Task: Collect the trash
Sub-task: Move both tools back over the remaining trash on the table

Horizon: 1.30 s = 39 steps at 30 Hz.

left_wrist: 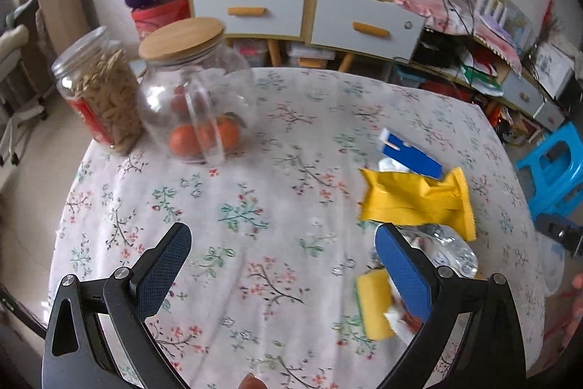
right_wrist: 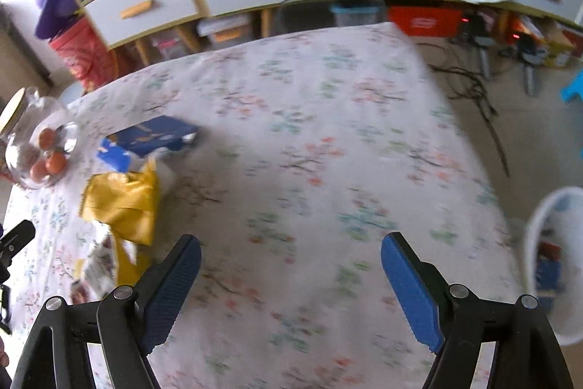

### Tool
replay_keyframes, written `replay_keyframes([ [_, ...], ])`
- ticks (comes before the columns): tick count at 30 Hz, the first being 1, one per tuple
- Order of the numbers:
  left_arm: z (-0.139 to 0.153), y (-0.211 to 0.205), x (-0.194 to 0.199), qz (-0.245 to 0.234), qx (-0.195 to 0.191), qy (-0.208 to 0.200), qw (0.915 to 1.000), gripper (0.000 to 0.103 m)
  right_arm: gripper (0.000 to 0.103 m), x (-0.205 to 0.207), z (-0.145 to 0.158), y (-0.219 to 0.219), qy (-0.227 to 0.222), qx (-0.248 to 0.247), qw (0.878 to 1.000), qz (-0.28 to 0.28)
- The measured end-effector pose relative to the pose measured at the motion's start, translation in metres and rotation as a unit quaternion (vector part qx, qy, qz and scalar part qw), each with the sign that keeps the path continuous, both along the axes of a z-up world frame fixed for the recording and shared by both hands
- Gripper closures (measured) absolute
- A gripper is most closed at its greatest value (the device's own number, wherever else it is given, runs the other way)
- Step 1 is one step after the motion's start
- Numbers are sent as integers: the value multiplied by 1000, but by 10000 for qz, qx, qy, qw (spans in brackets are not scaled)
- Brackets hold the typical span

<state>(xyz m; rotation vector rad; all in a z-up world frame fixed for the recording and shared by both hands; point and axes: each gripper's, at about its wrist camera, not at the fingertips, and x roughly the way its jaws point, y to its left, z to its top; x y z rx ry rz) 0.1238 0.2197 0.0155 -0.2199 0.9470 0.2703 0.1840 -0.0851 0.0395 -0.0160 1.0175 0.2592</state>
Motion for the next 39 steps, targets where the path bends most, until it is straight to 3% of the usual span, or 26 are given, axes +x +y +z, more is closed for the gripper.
replay_keyframes([
  [17,-31,29,20,100,-193,332,9992,1,22,30,-52,86,150,165,9951,961],
  [20,-33,27,23,62,-200,363,9991,1,35,34,-59,96,165,168,9923,1219],
  [23,-35,24,26,12,-168,399,9991,1,59,34,-65,100,243,348,9882,1474],
  [25,-36,20,29,-10,-151,430,9990,1,95,36,-67,99,367,684,9845,1573],
  [35,-34,-4,25,-354,-327,450,9978,1,99,19,-44,79,86,436,9883,1458],
  [39,-36,-12,21,-405,-449,476,9970,1,95,15,-36,55,119,568,9898,1297],
])
